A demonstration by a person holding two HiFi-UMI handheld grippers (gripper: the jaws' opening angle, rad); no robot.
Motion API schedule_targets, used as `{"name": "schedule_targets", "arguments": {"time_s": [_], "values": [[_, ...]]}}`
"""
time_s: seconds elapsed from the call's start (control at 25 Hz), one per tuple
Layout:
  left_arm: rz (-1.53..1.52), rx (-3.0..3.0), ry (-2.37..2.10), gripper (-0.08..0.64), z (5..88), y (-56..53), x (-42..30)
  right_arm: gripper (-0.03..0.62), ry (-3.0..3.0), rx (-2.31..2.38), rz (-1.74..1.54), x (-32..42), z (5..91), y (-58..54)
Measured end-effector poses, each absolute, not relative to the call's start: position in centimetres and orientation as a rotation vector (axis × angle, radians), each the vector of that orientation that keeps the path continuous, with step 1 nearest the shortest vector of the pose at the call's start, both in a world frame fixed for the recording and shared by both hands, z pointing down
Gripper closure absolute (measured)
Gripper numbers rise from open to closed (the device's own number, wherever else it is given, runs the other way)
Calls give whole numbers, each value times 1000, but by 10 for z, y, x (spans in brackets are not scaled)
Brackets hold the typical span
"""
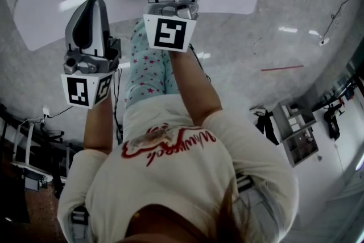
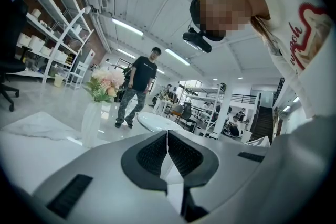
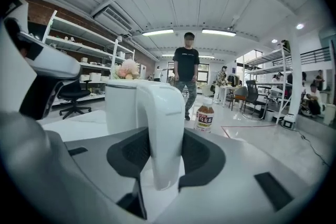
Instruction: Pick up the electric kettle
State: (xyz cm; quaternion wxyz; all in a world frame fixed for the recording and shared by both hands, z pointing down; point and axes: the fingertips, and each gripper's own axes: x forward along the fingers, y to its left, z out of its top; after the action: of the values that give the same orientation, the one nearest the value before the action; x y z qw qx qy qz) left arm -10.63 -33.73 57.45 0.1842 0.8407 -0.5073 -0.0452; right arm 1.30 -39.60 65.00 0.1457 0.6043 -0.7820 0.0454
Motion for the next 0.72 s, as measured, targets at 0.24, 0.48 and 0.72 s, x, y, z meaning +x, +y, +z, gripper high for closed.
{"name": "schedule_targets", "arguments": {"time_s": [0.24,0.48,0.72], "values": [[-124,2357,-1398,546,576,-334,-106,445,-2193,1830,133,26,654,-415],[-106,2367,-1385,546,578,-334,-106,458,-2088,1851,237,34,675,-433],[-110,2351,-1380,546,585,-339,-108,477,-2108,1914,277,41,684,-455]]}}
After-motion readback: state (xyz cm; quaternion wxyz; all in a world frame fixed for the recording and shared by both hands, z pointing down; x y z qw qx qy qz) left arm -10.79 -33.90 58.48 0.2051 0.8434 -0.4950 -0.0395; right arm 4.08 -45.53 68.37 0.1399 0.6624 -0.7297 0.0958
